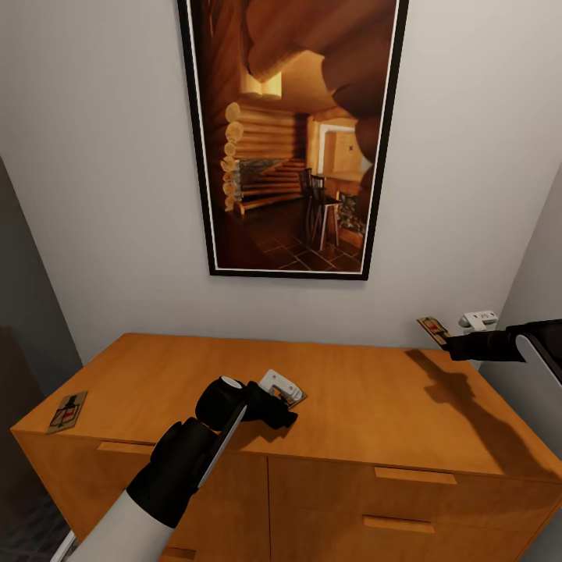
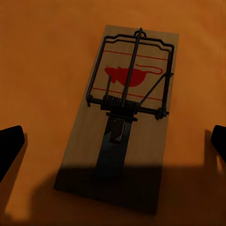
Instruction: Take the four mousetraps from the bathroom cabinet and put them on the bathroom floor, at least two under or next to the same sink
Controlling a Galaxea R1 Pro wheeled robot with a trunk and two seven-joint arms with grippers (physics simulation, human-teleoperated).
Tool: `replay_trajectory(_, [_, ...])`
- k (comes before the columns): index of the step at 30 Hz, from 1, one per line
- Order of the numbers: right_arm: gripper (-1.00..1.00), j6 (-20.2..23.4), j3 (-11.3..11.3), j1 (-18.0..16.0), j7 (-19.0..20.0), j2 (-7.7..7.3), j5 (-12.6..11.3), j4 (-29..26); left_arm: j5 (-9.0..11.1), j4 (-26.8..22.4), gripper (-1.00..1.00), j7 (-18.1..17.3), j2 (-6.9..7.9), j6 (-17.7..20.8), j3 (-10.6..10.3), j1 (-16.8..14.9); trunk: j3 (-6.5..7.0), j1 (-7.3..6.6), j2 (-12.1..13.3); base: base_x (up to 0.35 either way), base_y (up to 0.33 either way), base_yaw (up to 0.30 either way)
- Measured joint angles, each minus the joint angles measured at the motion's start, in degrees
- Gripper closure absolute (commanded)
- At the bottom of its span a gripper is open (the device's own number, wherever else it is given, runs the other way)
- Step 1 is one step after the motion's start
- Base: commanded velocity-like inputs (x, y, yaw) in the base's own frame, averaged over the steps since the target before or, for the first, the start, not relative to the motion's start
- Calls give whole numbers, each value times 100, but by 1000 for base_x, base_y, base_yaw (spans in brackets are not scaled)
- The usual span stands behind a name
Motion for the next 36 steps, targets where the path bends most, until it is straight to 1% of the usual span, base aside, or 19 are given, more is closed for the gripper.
replay_trajectory(8, [100,0,0,0,2,0,1,0,5,2,-100,-1,0,-1,3,0,0,0,0,0,0,0])
replay_trajectory(9, [100,0,0,0,3,0,1,0,7,2,100,-1,0,0,4,0,0,0,0,0,0,0])
replay_trajectory(12, [100,0,0,0,6,0,1,0,116,21,100,-2,-2,3,5,1,0,0,0,0,0,0])
replay_trajectory(14, [100,0,0,0,7,0,-1,0,120,23,100,-1,-2,4,11,1,0,0,0,0,0,0])
replay_trajectory(15, [100,0,0,0,7,0,-3,0,61,13,100,10,0,4,17,0,0,0,0,0,0,0])
replay_trajectory(16, [100,0,0,0,7,0,-2,0,65,21,100,4,0,4,45,0,0,0,0,0,0,0])
replay_trajectory(19, [100,0,0,0,8,0,0,0,195,74,100,-9,-2,3,154,1,0,0,0,0,0,0])
replay_trajectory(23, [100,0,1,0,8,0,1,0,191,84,100,-6,-2,4,193,1,0,0,0,0,0,0])
replay_trajectory(32, [100,0,4,0,8,0,0,0,112,80,100,1,-6,3,224,1,0,0,0,0,0,0])
replay_trajectory(35, [100,0,6,0,8,0,0,0,199,124,100,-9,-13,4,318,1,0,0,0,0,0,0])
replay_trajectory(36, [100,0,7,0,8,0,0,0,204,138,100,-3,-16,4,382,1,0,0,0,0,0,0])
